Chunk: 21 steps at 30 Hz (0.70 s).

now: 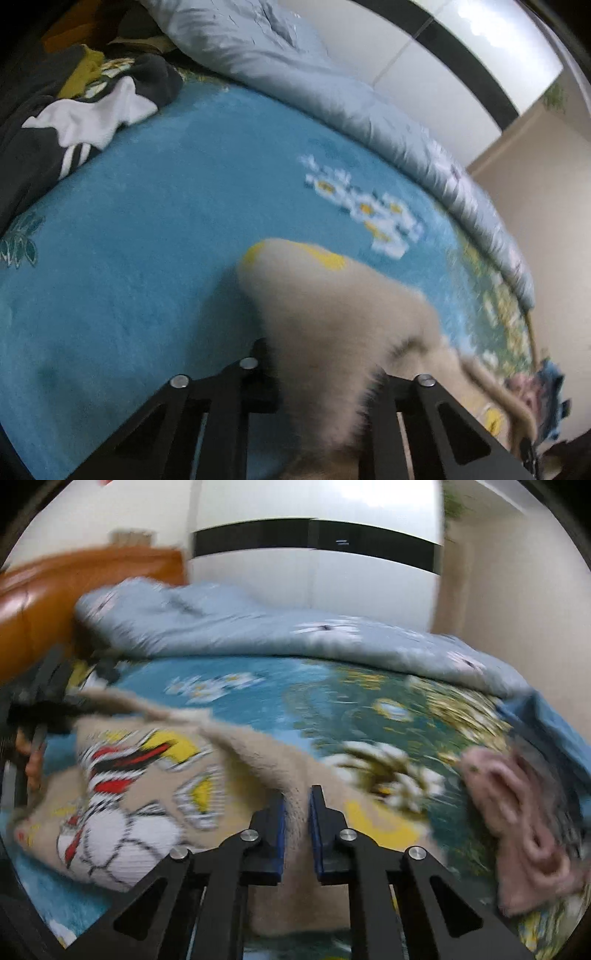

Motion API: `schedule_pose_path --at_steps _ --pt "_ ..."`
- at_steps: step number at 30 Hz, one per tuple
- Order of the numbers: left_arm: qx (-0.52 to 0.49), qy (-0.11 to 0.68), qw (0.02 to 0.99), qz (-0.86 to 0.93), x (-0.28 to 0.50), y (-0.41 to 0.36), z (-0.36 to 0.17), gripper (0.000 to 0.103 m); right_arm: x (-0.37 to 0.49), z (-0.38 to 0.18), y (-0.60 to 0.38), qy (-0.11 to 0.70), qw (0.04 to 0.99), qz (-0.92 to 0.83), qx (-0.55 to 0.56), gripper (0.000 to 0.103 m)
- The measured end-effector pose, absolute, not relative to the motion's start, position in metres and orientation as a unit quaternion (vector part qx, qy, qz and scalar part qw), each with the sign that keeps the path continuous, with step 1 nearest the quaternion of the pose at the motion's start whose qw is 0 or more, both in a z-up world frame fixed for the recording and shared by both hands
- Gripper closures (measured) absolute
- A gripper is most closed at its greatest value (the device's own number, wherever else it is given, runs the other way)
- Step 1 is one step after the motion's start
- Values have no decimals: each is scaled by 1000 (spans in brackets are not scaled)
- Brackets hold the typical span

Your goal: Fold clothes

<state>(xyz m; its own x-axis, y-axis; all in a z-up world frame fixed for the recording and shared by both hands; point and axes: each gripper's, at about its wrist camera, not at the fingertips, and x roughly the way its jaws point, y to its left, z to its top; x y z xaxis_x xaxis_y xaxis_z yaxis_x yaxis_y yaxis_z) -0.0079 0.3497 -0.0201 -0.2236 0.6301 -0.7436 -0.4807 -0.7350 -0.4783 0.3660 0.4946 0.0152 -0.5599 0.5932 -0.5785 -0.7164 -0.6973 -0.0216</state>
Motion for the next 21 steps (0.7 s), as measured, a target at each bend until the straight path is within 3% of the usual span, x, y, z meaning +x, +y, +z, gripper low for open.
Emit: schedule_pose_path --at_steps 5,12,15,18,21 --pt "-468 -63 376 797 -9 352 22 93 400 41 530 181 368 882 -234 93" --pt "-369 -134 370 842 -59 306 127 94 369 132 569 167 347 911 -146 94" --pt "-331 -162 342 864 -92 274 161 94 352 171 593 162 353 915 -107 101" --pt "-322 -120 310 886 -114 263 160 94 330 188 620 174 364 909 -103 101" --pt "-369 -92 277 883 -141 257 120 94 304 173 640 206 358 901 -133 101"
